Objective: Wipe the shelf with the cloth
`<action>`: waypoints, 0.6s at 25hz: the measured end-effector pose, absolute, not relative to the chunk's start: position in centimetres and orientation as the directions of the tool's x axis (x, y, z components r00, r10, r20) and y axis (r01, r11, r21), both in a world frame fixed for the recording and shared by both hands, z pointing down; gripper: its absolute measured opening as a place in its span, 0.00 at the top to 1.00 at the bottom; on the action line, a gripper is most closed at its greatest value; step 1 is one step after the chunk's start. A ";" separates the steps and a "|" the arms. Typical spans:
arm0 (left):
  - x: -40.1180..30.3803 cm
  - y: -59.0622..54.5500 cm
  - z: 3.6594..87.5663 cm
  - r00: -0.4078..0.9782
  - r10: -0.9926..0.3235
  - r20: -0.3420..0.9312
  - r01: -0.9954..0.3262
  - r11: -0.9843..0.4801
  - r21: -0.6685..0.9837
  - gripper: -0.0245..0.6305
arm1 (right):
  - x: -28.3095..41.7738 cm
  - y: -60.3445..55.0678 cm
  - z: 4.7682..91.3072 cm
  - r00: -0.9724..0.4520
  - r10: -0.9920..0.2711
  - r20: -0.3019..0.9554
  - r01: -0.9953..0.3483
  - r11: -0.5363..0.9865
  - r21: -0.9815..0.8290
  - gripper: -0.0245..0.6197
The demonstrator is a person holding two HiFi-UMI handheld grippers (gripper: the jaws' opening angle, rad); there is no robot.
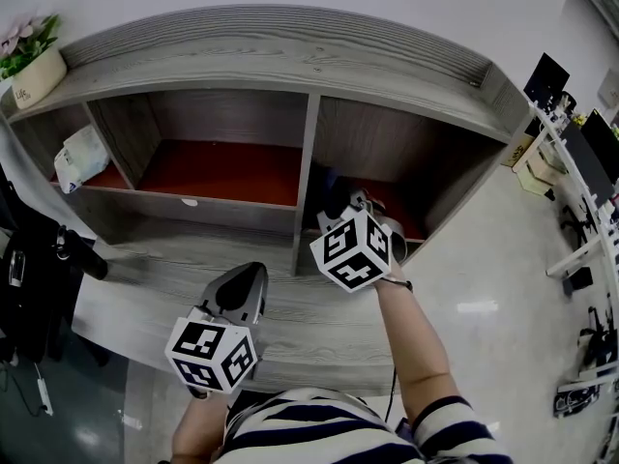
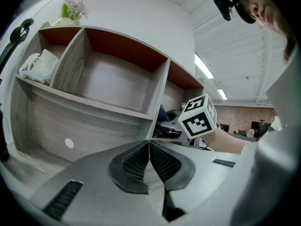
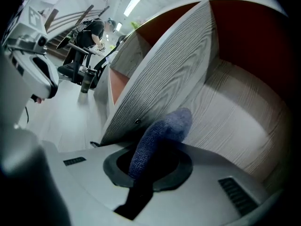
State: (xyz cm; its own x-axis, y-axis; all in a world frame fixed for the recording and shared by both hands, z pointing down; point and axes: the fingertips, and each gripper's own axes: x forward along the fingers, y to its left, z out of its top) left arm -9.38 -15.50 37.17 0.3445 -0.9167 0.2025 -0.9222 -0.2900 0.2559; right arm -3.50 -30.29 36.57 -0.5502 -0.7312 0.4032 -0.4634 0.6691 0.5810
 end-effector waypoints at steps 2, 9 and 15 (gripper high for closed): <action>-9.3 -15.6 37.2 0.347 -0.916 0.201 -0.921 -0.293 0.257 0.93 | -3.6 -30.4 37.1 -0.536 -0.734 0.417 -0.443 0.665 0.601 0.89; -8.7 -15.8 37.2 0.364 -0.909 0.201 -0.916 -0.310 0.256 0.93 | -2.4 -30.8 37.5 -0.489 -0.754 0.439 -0.445 0.648 0.618 0.89; -7.8 -16.3 37.2 0.393 -0.898 0.200 -0.905 -0.339 0.256 0.93 | 0.5 -31.5 37.6 -0.415 -0.801 0.431 -0.492 0.596 0.635 0.89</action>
State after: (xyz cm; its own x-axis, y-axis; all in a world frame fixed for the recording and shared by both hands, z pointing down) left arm -7.76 -16.34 37.24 0.3929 -0.8975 0.2002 -0.9052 -0.3391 0.2561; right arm 0.51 -31.52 37.62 -0.4146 -0.8013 0.4313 -0.4916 0.5960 0.6349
